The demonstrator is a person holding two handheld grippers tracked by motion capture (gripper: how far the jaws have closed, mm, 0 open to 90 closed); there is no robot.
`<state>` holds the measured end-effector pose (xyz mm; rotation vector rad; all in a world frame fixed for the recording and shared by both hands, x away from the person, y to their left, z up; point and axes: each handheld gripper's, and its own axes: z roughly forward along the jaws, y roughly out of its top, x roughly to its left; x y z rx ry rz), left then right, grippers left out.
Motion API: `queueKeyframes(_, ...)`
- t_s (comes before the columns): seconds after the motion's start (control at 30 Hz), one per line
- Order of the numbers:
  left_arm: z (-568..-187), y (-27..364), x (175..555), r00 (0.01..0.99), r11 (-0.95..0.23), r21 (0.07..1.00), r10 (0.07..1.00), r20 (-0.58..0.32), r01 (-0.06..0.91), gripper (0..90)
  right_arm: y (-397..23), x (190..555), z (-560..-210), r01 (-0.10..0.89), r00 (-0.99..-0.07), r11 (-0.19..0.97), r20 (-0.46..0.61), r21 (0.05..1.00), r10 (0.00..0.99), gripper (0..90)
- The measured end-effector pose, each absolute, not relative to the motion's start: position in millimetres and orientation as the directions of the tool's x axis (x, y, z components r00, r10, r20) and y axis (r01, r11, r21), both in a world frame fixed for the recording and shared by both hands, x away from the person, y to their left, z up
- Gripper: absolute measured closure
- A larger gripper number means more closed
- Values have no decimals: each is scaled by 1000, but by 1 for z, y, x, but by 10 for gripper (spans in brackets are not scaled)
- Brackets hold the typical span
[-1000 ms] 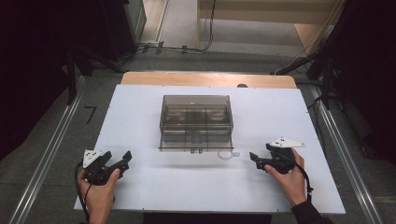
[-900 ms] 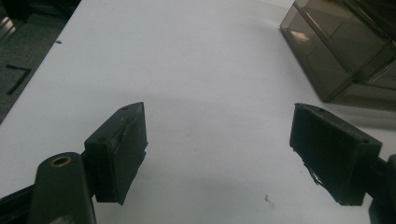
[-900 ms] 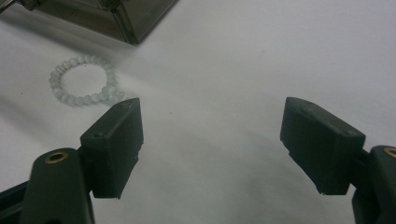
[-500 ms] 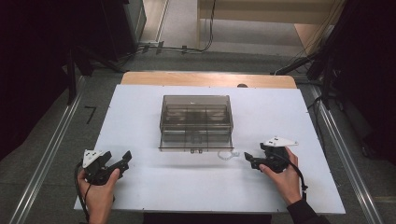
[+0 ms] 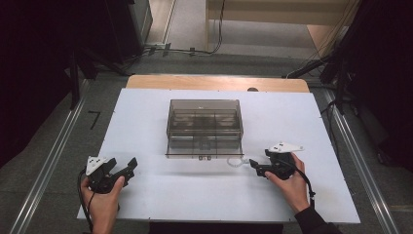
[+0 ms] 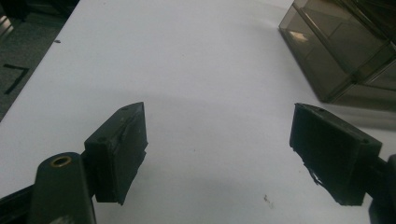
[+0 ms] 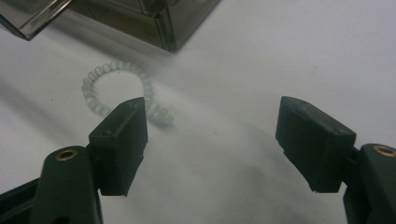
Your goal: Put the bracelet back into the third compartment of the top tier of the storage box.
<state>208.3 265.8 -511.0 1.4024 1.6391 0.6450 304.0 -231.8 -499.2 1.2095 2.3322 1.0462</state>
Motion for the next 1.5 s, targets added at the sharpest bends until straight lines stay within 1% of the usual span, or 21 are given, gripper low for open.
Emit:
queueKeyframes(0.17,-511,266,208,3,236,824,961,-277,515,198,-226,304,-500,569,-609,391,50,723,792,271)
queueKeyframes(0.23,-511,266,208,4,234,824,961,-275,516,198,-224,304,-500,565,-616,399,48,722,786,297)
queueKeyframes(0.4,-511,266,208,6,234,822,961,-277,519,198,-219,303,-501,551,-631,422,28,720,776,408)
queueKeyframes(0.47,-511,266,208,6,235,822,961,-278,519,198,-218,303,-501,548,-636,427,27,719,771,423)
queueKeyframes(0.63,-512,266,209,7,233,820,961,-277,523,198,-214,303,-503,549,-651,445,28,708,758,514)
queueKeyframes(0.67,-512,266,209,7,233,820,960,-278,523,198,-212,303,-503,540,-660,454,21,709,751,549)
queueKeyframes(0.7,-512,266,209,7,234,819,960,-279,523,198,-212,303,-503,540,-660,454,21,709,751,549)
queueKeyframes(0.73,-512,266,209,7,234,819,960,-279,524,198,-211,303,-503,533,-669,463,18,709,743,574)
queueKeyframes(0.83,-512,266,209,8,235,819,960,-280,523,198,-209,303,-503,526,-676,474,10,706,737,596)
queueKeyframes(0.93,-512,266,209,9,235,819,960,-281,523,198,-207,302,-504,515,-690,489,2,704,724,681)
queueKeyframes(1.03,-512,266,209,9,235,819,960,-281,524,198,-206,302,-504,516,-696,496,4,699,718,705)
queueKeyframes(1.1,-512,266,209,9,234,819,960,-281,524,198,-205,302,-504,508,-702,510,-10,694,712,756)
queueKeyframes(1.13,-512,266,209,9,235,819,960,-281,524,198,-205,302,-504,507,-706,517,-11,690,708,803)
queueKeyframes(1.17,-512,266,209,10,235,819,960,-281,524,198,-205,302,-504,507,-706,517,-11,690,708,803)
queueKeyframes(1.2,-512,266,209,10,235,819,960,-281,524,198,-205,302,-504,507,-709,518,-8,688,705,822)
queueKeyframes(1.37,-512,266,209,10,235,818,959,-282,525,198,-205,301,-503,513,-712,520,1,683,702,831)
queueKeyframes(1.5,-512,266,209,9,236,818,959,-283,524,198,-208,300,-497,515,-705,493,20,701,709,832)
